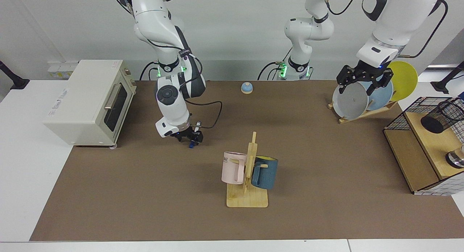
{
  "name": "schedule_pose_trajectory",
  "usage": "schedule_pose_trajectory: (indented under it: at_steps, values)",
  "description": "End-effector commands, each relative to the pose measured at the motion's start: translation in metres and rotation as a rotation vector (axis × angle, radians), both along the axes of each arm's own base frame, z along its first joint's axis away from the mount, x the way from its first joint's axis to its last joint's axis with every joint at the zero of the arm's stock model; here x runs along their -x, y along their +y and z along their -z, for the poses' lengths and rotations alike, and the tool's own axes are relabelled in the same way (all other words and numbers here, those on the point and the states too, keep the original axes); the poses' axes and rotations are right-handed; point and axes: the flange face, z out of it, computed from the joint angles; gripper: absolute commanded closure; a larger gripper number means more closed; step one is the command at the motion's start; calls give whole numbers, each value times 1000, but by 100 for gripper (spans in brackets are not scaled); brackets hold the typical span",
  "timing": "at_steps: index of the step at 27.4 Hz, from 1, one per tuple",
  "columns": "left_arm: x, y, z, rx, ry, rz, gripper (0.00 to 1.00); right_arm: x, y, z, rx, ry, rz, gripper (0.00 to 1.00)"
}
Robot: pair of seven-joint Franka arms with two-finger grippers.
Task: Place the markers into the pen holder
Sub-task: 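Lower the right gripper over the marker, then close the right gripper on the marker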
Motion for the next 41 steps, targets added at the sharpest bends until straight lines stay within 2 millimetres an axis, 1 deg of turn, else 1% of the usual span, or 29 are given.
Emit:
schedule_pose_trajectory:
  at_steps: [1,5,6,9,12,13,14,15,18,20,21,26,30,33,35,41]
  values:
    - [9,3,-1,3,3,8,0,3,-1,2,3,-12,24,30]
    - [9,3,-1,3,3,8,0,3,-1,2,2,-14,24,46]
    - [9,3,-1,3,3,8,0,3,0,2,3,-12,22,48]
    - [9,2,-1,3,3,10,0,3,0,3,2,-14,22,48]
    - [9,3,-1,3,3,8,0,5,6,5,2,-12,13,48]
    - [9,3,-1,3,3,8,0,5,6,5,2,-11,13,49]
    - [9,3,-1,3,3,8,0,5,6,5,3,-9,13,52]
    - [9,3,-1,3,3,8,0,5,6,5,3,-9,12,57]
    - [9,3,-1,3,3,8,0,5,7,5,4,-8,10,84]
    - [9,3,-1,3,5,8,0,5,6,5,8,-5,1,98]
    - [9,3,-1,3,5,8,0,5,6,5,15,-4,-6,100]
    - [8,1,-1,3,-1,13,0,1,4,-1,20,-5,-3,100]
    - [7,-9,-4,15,-18,25,0,-8,2,-19,13,-1,16,100]
    - [6,-10,-6,24,-22,26,0,-18,1,-40,7,8,42,100]
    - [5,-13,-6,13,-22,35,0,-22,-4,-59,6,6,56,100]
    - [-1,-15,-17,14,-85,43,0,-23,-3,-113,-3,-19,58,100]
